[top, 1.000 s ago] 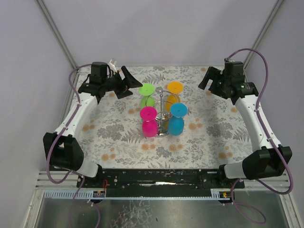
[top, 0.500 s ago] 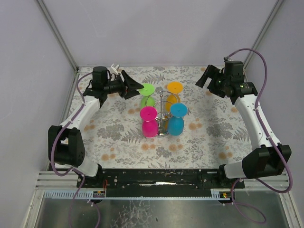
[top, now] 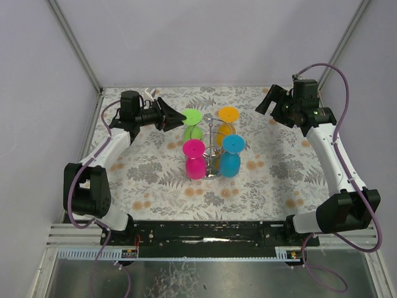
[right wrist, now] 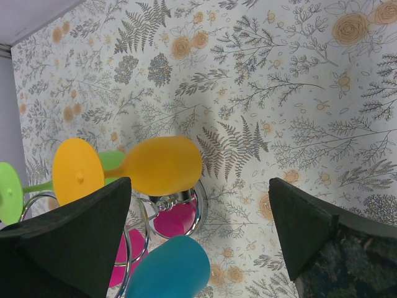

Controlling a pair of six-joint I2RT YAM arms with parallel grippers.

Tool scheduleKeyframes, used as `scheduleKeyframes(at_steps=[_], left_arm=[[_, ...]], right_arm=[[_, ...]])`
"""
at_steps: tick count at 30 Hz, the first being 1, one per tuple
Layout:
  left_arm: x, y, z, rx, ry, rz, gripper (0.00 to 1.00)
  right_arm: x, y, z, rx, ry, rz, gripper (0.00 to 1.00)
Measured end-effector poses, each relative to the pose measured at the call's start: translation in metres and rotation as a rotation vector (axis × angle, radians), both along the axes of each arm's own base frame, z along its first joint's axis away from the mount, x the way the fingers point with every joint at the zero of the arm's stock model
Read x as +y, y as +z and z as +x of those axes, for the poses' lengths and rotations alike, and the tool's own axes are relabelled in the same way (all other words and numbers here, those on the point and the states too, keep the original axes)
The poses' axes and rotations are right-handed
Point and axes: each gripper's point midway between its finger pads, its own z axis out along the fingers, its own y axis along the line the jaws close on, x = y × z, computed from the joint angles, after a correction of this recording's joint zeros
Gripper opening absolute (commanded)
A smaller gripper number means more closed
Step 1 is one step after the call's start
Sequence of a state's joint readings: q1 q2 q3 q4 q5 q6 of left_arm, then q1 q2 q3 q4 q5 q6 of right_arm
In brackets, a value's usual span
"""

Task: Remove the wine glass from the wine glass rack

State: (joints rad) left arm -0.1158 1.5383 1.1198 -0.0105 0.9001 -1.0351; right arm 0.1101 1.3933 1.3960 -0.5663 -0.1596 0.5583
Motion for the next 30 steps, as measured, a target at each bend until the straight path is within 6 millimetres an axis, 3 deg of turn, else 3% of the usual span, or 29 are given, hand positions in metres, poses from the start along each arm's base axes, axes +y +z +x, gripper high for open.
scheduleKeyframes(at_steps=[9,15,30], left_arm=[[-0.001,0.001,-0.001,-0.003,-0.006,-0.011,0.18],[-0.001,0.001,-0.001,0.005,-0.011,-0.018,0.0],[0.007,0.009,0.005,0.06,0.025,-0.081,0.0]], right_arm=[[0.0,-0.002,0.0,0.004,0.0,-0.001,0.99],[0.0,-0.009,-0.003,0.021,0.0,-0.003,0.99],[-0.003,-0.008,-0.01,0.012,-0.003,-0.012,0.99]])
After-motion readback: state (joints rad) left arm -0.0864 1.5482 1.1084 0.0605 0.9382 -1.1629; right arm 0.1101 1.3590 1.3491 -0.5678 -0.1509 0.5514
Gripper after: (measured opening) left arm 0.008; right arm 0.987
